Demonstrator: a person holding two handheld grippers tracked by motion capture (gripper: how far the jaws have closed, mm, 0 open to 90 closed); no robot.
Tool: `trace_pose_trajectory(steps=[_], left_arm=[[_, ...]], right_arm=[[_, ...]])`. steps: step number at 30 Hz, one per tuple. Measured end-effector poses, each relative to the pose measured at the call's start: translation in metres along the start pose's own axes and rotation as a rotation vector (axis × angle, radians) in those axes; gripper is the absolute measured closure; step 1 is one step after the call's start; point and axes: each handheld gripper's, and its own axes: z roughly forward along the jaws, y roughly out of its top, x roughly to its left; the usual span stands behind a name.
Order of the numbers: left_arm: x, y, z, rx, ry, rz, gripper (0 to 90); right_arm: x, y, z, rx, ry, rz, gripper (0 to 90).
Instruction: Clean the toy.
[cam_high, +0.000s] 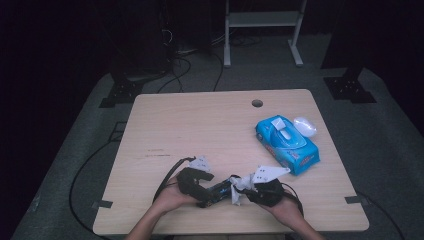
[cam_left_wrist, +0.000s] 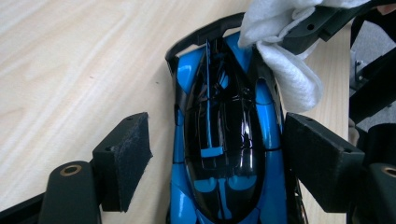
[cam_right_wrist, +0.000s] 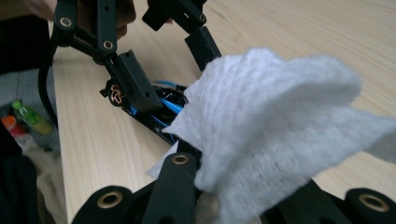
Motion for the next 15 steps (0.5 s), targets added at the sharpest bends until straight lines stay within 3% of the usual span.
trace_pose_trajectory(steps=[10,15], left_arm=[[-0.012,-0.002,0.015,0.054,0.04,0.063,21.7],[-0.019,-0.004,0.027,0.118,0.075,0.112,21.7]], right_arm=[[0.004,-0.011,0.001,0.042,-0.004,-0.026,79.9],[0.006,-0.018,0.005,0.091,-0.006,-0.043,79.9]])
